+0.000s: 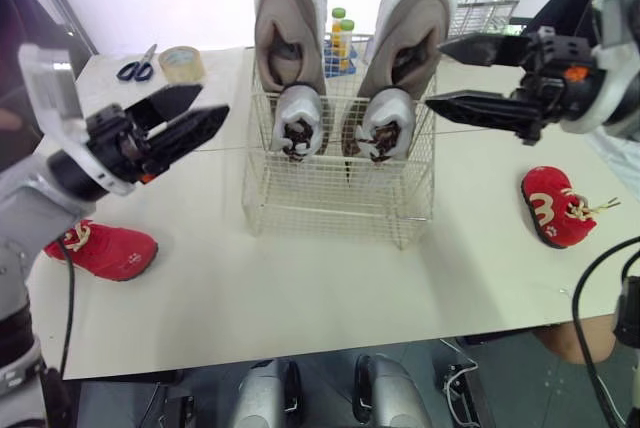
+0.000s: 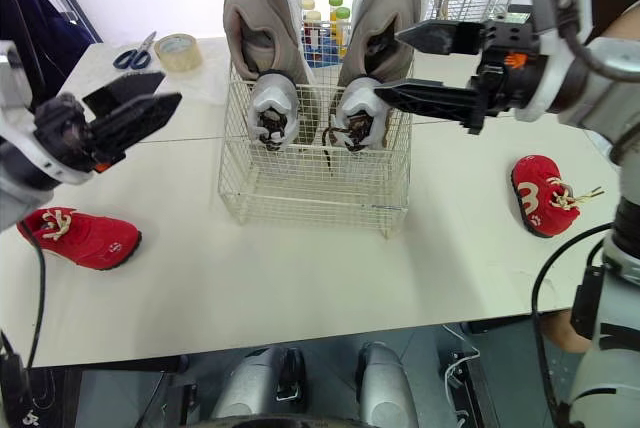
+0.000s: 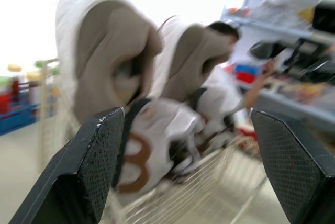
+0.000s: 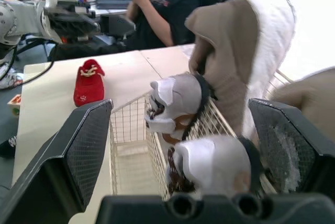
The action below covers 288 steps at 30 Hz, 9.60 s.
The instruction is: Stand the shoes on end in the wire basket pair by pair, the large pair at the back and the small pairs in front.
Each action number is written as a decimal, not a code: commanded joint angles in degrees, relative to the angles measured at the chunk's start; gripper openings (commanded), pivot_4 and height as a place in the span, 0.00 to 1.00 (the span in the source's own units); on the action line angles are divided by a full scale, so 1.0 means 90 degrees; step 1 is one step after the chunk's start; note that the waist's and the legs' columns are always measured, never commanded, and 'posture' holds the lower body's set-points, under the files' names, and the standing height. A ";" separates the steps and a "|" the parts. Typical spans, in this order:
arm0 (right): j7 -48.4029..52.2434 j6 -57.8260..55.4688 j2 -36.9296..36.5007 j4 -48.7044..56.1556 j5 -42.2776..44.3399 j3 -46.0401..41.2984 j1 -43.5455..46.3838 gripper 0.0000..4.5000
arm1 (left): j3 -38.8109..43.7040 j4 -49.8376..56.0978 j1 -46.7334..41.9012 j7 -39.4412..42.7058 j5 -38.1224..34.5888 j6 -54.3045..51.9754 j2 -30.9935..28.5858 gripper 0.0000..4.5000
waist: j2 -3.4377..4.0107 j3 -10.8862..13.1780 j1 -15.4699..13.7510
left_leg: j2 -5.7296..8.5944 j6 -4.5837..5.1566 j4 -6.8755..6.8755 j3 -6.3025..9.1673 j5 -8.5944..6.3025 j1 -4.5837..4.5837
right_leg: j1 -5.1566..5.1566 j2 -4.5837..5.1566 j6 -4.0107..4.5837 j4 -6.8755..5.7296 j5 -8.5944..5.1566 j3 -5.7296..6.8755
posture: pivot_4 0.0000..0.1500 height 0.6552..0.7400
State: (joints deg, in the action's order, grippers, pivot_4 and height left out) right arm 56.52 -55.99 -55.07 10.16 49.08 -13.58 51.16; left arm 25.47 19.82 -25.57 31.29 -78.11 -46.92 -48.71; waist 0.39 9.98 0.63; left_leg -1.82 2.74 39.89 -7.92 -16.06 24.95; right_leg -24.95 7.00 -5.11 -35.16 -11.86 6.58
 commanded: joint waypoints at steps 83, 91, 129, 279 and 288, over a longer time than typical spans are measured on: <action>-0.0530 0.4576 -0.0891 -0.0276 -0.2131 -0.0450 -0.0748 0.04 | -0.1224 -0.2874 -0.2984 0.1429 -0.0107 -0.1573 0.0654 0.91 | -0.0010 0.0035 0.0020 | -0.0003 -0.0076 -0.0078 0.0004 0.0052 -0.0078 | 0.0033 -0.0036 -0.0022 -0.0004 -0.0011 -0.0019 | 1.00 1.00; 0.1217 0.4592 -0.0225 -0.0584 -0.1952 0.1101 0.1054 0.04 | -0.1326 -0.3426 -0.3849 0.2492 0.0165 -0.2578 -0.0012 0.91 | -0.0038 0.0055 0.0017 | -0.0002 -0.0068 -0.0074 0.0006 0.0048 -0.0060 | 0.0024 -0.0027 -0.0022 0.0000 -0.0010 -0.0015 | 1.00 1.00; 0.1518 0.0121 -0.0012 -0.1226 0.0038 0.0154 0.1837 0.98 | 0.0252 -0.2113 -0.2752 -0.0289 -0.1388 -0.2752 0.1341 0.07 | -0.0041 0.0057 0.0002 | -0.0002 -0.0072 -0.0073 0.0009 0.0050 -0.0061 | 0.0020 -0.0017 -0.0019 -0.0015 -0.0007 -0.0015 | 1.00 1.00; 0.2681 0.3300 -0.0171 -0.0212 -0.2698 0.1670 -0.0780 0.98 | -0.0696 0.0033 -0.0183 -0.1547 -0.2168 -0.0176 0.1111 1.00 | -0.0046 0.0057 -0.0007 | -0.0003 -0.0071 -0.0080 0.0008 0.0047 -0.0060 | 0.0022 -0.0023 -0.0006 0.0005 -0.0001 -0.0012 | 1.00 1.00; 0.1884 0.0908 0.0202 -0.0159 -0.0206 0.0251 0.0429 0.98 | -0.0087 -0.0439 -0.0230 -0.1566 -0.1917 -0.0310 0.0158 1.00 | -0.0046 0.0057 0.0017 | -0.0005 -0.0071 -0.0082 0.0009 0.0046 -0.0056 | 0.0013 -0.0022 -0.0004 0.0004 -0.0001 -0.0013 | 1.00 1.00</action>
State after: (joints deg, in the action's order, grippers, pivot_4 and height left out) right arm 75.52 -43.46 -54.21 7.64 40.14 -7.43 51.92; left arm 21.32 15.76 -26.70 17.80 -95.06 -50.55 -46.02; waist -0.02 10.49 0.78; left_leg -1.87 2.10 39.14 -7.84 -15.65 24.45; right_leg -24.87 6.81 -5.13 -35.13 -11.87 6.45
